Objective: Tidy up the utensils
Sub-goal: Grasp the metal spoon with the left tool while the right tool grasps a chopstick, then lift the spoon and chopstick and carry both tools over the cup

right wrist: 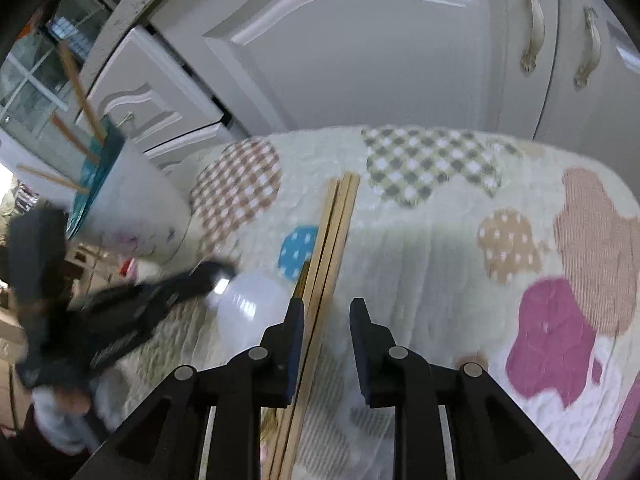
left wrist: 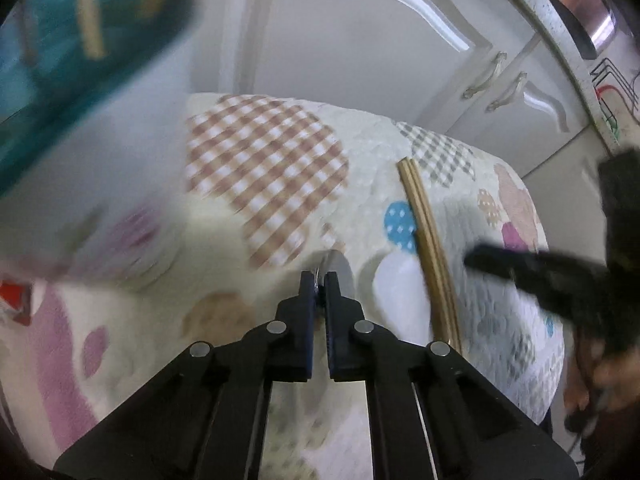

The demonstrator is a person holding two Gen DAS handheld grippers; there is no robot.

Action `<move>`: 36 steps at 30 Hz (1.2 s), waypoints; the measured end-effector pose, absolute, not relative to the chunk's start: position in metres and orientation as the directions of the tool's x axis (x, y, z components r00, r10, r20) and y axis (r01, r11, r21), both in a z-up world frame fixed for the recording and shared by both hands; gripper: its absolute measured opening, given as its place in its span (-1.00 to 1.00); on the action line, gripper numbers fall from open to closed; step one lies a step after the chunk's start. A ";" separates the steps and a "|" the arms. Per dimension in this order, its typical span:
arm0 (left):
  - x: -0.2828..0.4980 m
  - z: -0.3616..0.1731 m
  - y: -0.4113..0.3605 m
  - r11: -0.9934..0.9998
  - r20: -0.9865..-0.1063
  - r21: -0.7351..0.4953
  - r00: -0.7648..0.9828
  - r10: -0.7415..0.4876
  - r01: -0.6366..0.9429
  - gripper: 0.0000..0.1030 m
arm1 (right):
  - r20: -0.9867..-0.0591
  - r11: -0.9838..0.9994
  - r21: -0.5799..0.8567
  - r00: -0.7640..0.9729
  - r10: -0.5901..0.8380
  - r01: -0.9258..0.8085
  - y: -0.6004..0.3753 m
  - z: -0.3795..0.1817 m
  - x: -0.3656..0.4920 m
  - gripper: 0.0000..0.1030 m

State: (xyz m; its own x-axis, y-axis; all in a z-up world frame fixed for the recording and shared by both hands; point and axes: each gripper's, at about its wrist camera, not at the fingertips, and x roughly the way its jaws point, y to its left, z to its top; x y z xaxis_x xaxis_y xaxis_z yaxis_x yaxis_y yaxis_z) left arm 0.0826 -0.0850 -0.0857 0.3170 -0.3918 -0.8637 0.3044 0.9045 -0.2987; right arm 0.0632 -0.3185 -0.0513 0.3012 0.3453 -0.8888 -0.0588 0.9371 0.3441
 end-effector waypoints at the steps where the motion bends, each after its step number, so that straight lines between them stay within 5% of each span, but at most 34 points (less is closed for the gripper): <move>1: 0.079 -0.085 -0.080 0.905 -0.863 -0.302 0.317 -0.393 0.299 -0.93 | -0.894 0.943 0.330 0.304 0.329 -0.050 -0.317 -0.054 0.070 -0.58; 5: 0.063 -0.079 -0.064 0.912 -0.866 -0.291 0.324 -0.380 0.290 -0.93 | -0.901 0.941 0.336 0.276 0.335 -0.045 -0.310 -0.074 0.094 -0.61; 8: 0.054 -0.078 -0.054 0.911 -0.870 -0.293 0.313 -0.380 0.291 -0.93 | -0.889 0.929 0.368 0.279 0.362 -0.034 -0.313 -0.074 0.096 -0.88; 17: 0.048 -0.087 -0.036 0.918 -0.883 -0.288 0.296 -0.365 0.273 -0.92 | -0.920 0.945 0.327 0.234 0.314 0.020 -0.353 -0.067 0.064 -0.90; 19: 0.049 -0.089 -0.039 0.921 -0.886 -0.282 0.295 -0.358 0.269 -0.91 | -0.927 0.945 0.324 0.213 0.308 0.044 -0.352 -0.071 0.067 -0.79; 21: 0.051 -0.091 -0.040 0.927 -0.891 -0.269 0.298 -0.342 0.260 -0.91 | -0.930 0.952 0.304 0.228 0.287 0.042 -0.348 -0.071 0.072 -0.41; 25: 0.056 -0.097 -0.042 0.924 -0.893 -0.281 0.283 -0.351 0.259 -0.69 | -0.937 0.964 0.262 0.249 0.247 0.032 -0.344 -0.072 0.082 -0.41; 30: 0.054 -0.096 -0.049 0.920 -0.889 -0.256 0.302 -0.344 0.296 -0.79 | -0.930 0.973 0.231 0.292 0.225 -0.012 -0.340 -0.075 0.090 -0.87; 36: 0.042 -0.073 -0.038 0.912 -0.867 -0.272 0.334 -0.370 0.306 -0.94 | -0.876 0.947 0.319 0.371 0.307 -0.031 -0.352 -0.033 0.069 -0.90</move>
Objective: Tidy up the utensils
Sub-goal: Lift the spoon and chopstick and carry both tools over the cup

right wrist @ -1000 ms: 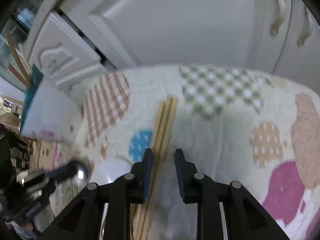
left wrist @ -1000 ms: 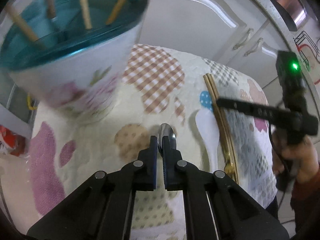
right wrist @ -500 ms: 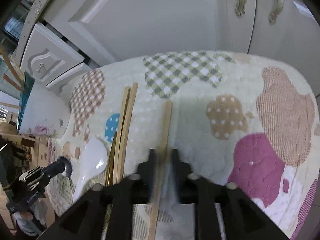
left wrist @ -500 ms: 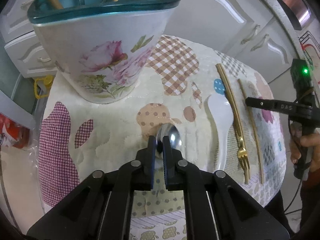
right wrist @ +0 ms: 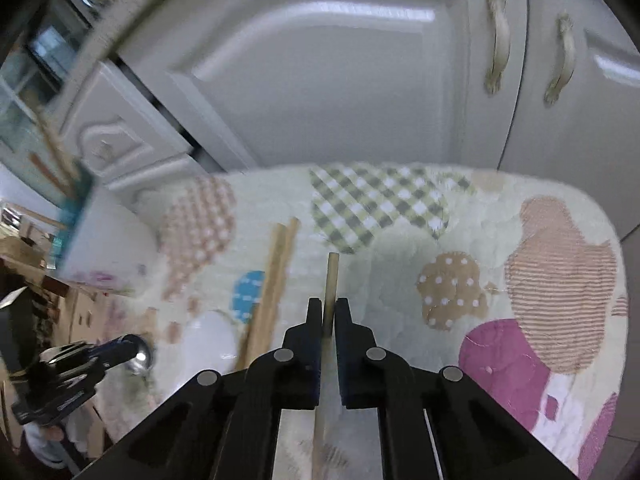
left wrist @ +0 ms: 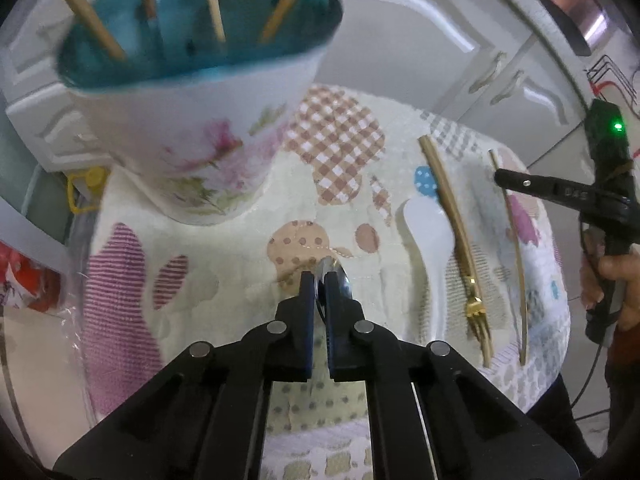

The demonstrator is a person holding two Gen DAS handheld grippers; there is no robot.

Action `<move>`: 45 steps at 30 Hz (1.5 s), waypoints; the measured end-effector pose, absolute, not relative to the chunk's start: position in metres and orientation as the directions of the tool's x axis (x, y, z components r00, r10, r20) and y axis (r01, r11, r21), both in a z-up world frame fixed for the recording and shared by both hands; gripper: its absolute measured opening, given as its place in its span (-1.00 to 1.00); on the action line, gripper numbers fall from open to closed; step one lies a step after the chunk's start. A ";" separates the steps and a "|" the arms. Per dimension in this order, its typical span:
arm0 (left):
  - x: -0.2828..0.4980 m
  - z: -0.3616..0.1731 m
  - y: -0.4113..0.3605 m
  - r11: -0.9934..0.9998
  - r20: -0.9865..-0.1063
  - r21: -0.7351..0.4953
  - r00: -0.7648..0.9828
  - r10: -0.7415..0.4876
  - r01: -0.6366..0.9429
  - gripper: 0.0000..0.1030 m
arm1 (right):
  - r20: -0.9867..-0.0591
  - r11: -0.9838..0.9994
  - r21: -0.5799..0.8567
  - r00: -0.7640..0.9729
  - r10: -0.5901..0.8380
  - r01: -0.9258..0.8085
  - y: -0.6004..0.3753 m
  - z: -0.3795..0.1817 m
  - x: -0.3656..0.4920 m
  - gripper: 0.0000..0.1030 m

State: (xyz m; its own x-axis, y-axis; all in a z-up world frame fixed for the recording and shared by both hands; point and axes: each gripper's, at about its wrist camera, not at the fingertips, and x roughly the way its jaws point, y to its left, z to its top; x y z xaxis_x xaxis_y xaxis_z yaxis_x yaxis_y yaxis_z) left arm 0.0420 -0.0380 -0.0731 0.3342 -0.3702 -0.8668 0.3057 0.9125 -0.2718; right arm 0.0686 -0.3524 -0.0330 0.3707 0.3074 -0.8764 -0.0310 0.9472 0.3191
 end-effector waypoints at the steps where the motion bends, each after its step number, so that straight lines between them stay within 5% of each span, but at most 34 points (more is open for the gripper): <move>1: 0.039 -0.066 -0.035 0.910 -0.860 -0.276 0.344 -0.378 0.310 -0.96 | -0.866 0.944 0.327 0.386 0.317 -0.041 -0.352 -0.024 0.065 -0.90; 13: 0.008 -0.001 -0.001 0.910 -0.802 -0.255 0.454 -0.388 0.327 -0.97 | -0.760 0.920 0.357 0.522 0.387 -0.163 -0.328 0.068 0.024 -0.91; 14: 0.007 -0.006 -0.001 0.910 -0.809 -0.264 0.441 -0.389 0.319 -0.90 | -0.754 0.916 0.365 0.525 0.395 -0.166 -0.329 0.070 0.020 -0.91; 16: 0.006 -0.023 -0.002 0.908 -0.820 -0.292 0.410 -0.399 0.299 -0.31 | -0.743 0.911 0.372 0.531 0.407 -0.177 -0.327 0.076 0.013 -0.91; 18: 0.009 -0.043 -0.006 0.909 -0.835 -0.309 0.377 -0.400 0.281 -0.20 | -0.734 0.908 0.375 0.539 0.414 -0.186 -0.326 0.083 0.007 -0.91; 23: 0.026 -0.082 -0.019 0.922 -0.869 -0.295 0.331 -0.369 0.252 -0.27 | -0.717 0.903 0.377 0.552 0.425 -0.206 -0.326 0.098 -0.002 -0.91; 25: 0.032 -0.093 -0.025 0.919 -0.870 -0.303 0.320 -0.374 0.252 -0.76 | -0.707 0.897 0.388 0.556 0.437 -0.212 -0.325 0.105 -0.006 -0.91; 28: 0.035 -0.096 -0.029 0.919 -0.867 -0.295 0.332 -0.372 0.260 -0.90 | -0.700 0.894 0.386 0.560 0.444 -0.227 -0.322 0.113 -0.008 -0.91; 45: -0.014 0.050 0.052 0.941 -0.717 -0.223 0.611 -0.336 0.256 -0.97 | -0.608 0.836 0.413 0.574 0.548 -0.360 -0.275 0.159 0.004 -0.91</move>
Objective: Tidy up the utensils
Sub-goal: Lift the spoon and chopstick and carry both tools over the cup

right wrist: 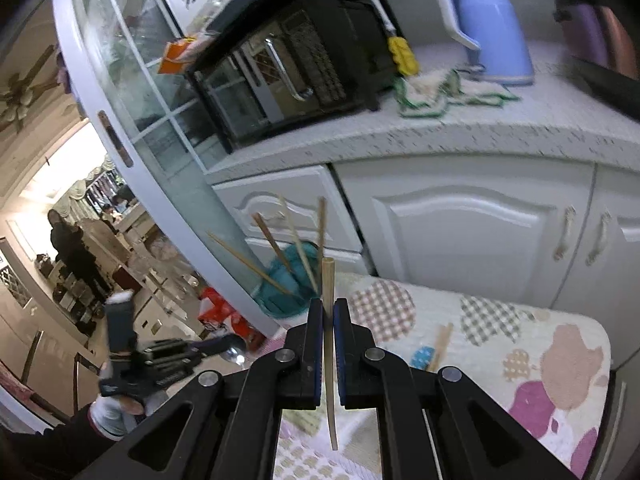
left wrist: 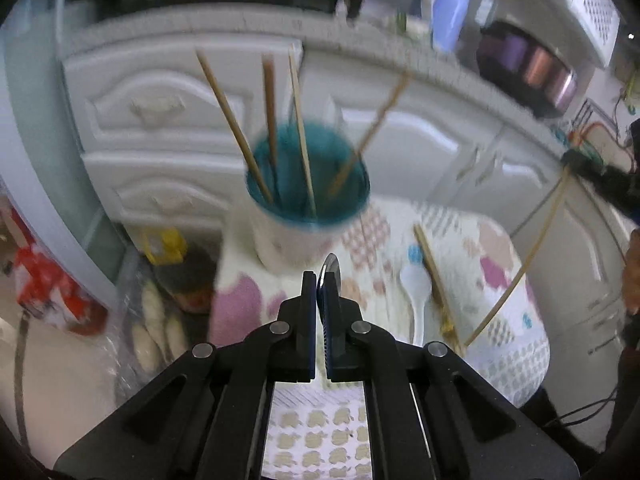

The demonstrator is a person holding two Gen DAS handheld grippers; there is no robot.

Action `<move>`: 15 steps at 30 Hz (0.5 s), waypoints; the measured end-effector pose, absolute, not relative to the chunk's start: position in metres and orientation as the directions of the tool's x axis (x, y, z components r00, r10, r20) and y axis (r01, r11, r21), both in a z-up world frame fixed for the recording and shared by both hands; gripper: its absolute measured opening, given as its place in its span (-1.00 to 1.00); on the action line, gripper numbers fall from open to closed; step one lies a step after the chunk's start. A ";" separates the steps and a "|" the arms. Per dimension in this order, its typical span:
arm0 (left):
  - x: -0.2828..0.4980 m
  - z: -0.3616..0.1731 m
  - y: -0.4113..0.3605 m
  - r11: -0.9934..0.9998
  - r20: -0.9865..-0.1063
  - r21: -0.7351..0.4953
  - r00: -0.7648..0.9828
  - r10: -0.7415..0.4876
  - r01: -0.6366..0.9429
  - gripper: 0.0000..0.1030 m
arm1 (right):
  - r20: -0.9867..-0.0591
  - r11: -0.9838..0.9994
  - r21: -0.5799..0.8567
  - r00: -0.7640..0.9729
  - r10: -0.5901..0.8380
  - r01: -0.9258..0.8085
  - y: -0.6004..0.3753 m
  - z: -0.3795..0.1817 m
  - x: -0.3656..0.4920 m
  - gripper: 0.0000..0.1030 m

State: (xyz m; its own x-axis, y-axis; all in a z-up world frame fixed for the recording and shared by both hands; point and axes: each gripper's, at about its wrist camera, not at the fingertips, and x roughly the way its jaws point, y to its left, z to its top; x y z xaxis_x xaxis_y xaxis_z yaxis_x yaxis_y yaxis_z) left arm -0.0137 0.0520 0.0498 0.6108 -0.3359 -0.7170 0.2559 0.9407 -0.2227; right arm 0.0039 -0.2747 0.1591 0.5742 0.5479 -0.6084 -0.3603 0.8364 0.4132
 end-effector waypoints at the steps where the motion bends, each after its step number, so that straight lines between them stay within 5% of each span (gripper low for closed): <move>1: -0.015 0.062 0.058 0.944 -0.699 -0.215 0.636 -0.327 0.250 -0.97 | -0.599 0.832 0.413 0.578 0.554 -0.370 -0.270 0.165 0.007 -0.91; 15: 0.020 0.150 0.066 0.992 -0.535 -0.007 0.838 -0.108 0.123 -0.97 | -0.502 0.830 0.358 0.662 0.557 -0.427 -0.212 0.221 0.061 -0.91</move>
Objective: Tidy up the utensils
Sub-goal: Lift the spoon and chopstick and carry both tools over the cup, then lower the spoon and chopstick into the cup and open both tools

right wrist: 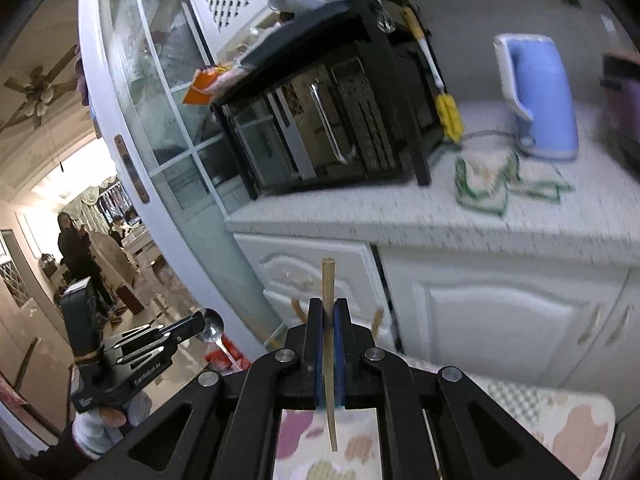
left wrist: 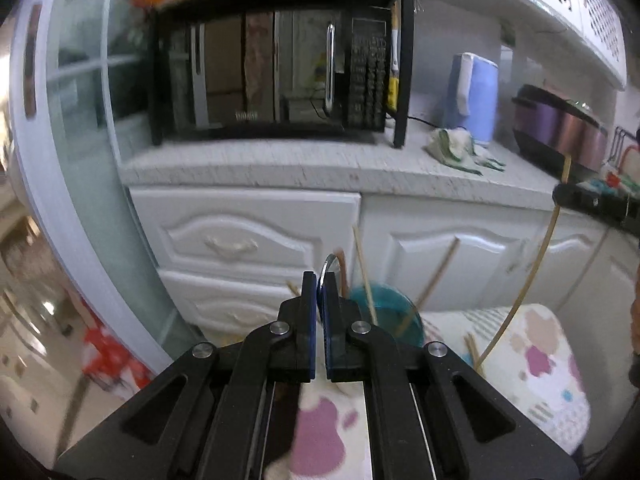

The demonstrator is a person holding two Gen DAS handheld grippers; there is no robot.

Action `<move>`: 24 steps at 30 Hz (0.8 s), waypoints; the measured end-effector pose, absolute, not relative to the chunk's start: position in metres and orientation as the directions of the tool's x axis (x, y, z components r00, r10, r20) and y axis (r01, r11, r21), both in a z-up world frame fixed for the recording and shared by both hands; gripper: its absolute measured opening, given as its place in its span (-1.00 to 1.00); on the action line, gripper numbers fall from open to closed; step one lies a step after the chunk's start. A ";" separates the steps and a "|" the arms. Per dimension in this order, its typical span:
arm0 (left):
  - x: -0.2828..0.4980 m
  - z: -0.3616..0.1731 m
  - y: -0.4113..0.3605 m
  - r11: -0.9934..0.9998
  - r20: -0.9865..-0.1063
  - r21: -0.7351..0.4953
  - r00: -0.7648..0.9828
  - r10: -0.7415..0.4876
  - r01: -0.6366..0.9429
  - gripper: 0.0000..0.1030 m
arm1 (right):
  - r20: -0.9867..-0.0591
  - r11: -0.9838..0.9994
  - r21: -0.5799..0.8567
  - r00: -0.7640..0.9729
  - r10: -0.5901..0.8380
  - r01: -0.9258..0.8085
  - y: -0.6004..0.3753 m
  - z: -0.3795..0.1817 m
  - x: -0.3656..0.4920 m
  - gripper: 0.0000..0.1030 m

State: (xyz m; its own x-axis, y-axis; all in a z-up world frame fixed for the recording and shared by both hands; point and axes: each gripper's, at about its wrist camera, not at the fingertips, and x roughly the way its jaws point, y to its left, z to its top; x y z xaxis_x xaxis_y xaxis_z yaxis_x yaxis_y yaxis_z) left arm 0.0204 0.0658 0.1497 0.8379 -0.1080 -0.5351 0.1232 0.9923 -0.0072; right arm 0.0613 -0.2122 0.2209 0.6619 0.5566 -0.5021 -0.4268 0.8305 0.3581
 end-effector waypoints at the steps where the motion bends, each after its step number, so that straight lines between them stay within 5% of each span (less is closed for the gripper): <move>1: 0.027 0.149 0.061 0.993 -0.530 0.018 0.843 -0.087 0.114 -0.97 | -0.496 0.836 0.343 0.672 0.549 -0.429 -0.205 0.224 0.068 -0.91; 10: 0.059 0.112 0.029 0.975 -0.548 0.201 0.836 0.031 0.096 -0.97 | -0.510 0.867 0.278 0.701 0.498 -0.414 -0.165 0.200 0.120 -0.91; 24: 0.076 0.052 0.003 0.976 -0.640 0.179 0.768 0.018 0.127 -0.97 | -0.653 0.869 0.316 0.577 0.490 -0.381 -0.158 0.109 0.142 -0.91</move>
